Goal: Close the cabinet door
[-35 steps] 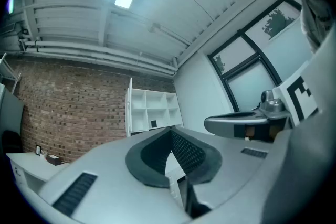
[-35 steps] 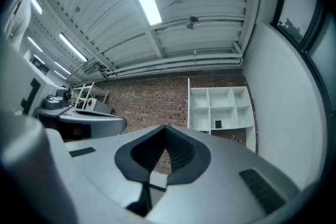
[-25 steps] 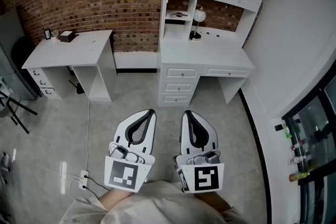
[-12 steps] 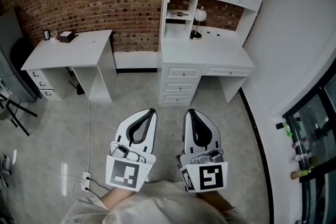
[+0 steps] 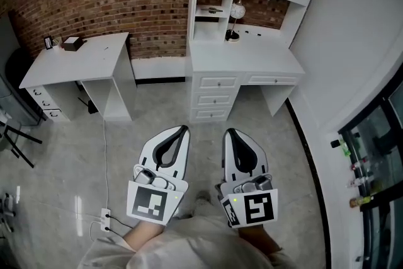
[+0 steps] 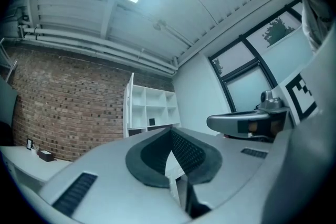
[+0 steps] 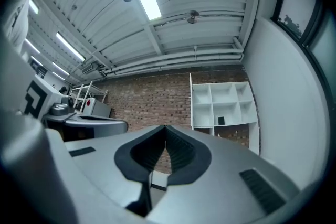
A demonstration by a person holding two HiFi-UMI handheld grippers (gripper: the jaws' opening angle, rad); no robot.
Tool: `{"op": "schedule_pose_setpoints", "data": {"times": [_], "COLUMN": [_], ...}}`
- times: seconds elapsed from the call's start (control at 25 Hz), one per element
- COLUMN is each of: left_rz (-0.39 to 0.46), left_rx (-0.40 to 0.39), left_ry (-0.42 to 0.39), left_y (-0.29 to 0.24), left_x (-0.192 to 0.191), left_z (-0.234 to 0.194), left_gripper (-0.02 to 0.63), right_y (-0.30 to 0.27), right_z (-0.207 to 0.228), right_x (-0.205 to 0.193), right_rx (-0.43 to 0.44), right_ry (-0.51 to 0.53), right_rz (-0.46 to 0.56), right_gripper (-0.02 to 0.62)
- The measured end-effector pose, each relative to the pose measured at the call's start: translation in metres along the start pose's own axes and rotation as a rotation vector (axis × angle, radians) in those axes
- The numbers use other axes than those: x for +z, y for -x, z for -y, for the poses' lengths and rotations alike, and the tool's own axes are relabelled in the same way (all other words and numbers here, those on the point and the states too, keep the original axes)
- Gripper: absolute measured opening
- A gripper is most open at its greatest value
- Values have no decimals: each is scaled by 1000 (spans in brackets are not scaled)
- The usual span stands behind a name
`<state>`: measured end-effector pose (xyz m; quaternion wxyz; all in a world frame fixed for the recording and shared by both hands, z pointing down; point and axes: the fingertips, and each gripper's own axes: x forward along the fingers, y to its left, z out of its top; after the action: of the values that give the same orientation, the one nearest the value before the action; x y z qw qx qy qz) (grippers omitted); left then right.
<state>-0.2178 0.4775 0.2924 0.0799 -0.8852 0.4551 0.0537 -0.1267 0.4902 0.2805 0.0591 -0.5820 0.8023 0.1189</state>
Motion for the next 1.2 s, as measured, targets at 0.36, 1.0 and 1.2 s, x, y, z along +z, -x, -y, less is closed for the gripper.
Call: {"op": "schedule_pose_setpoints", "data": {"times": [0.36,1.0,1.2], "left_rz": [6,20,16], "left_rx": [-12,55,72], "left_ry": [15,-55,-64], "left_y": [-53,-214,-255], "left_x": [-14,-17,-32], "left_z": [-21,-81,-97], "left_gripper": [8,8,8], "right_y": [-52,-202,-241], "right_z": [30,129,152], "right_x": [-24,-40,-58], "right_rx": [-1,66,85], "right_ry": [-8,-30,-23], "right_rz": [0,73,66], "right_gripper": [18,18,18]}}
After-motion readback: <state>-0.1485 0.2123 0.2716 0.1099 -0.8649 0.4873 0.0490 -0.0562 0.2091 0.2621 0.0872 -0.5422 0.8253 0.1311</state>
